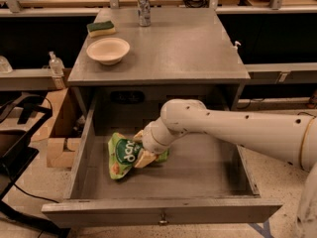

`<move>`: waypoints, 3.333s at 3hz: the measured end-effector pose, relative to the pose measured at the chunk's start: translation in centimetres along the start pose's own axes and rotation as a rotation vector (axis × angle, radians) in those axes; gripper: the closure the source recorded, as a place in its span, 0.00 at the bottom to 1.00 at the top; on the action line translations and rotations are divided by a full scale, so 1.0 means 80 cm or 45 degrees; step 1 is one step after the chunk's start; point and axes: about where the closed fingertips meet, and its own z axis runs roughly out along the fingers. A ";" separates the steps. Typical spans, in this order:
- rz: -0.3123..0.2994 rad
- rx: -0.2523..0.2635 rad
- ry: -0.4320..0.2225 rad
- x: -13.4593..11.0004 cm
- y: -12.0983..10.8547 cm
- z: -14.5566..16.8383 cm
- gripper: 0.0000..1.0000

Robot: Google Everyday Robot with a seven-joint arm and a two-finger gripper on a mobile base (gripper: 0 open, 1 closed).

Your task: Pick green rice chip bag from top drawer and place on counter

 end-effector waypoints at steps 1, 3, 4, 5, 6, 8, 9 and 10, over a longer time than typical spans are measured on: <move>0.000 -0.001 0.000 -0.001 0.000 -0.001 0.92; -0.069 0.013 -0.047 -0.020 -0.009 -0.040 1.00; -0.094 0.043 -0.058 -0.053 -0.017 -0.145 1.00; -0.122 0.058 -0.015 -0.093 -0.015 -0.240 1.00; -0.102 0.119 0.120 -0.135 -0.044 -0.360 1.00; 0.076 0.355 0.220 -0.119 -0.138 -0.479 1.00; 0.082 0.411 0.201 -0.124 -0.152 -0.488 1.00; 0.094 0.413 0.200 -0.121 -0.156 -0.487 1.00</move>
Offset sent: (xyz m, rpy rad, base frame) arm 0.0073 0.0157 -0.0056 0.0139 -0.0005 0.0326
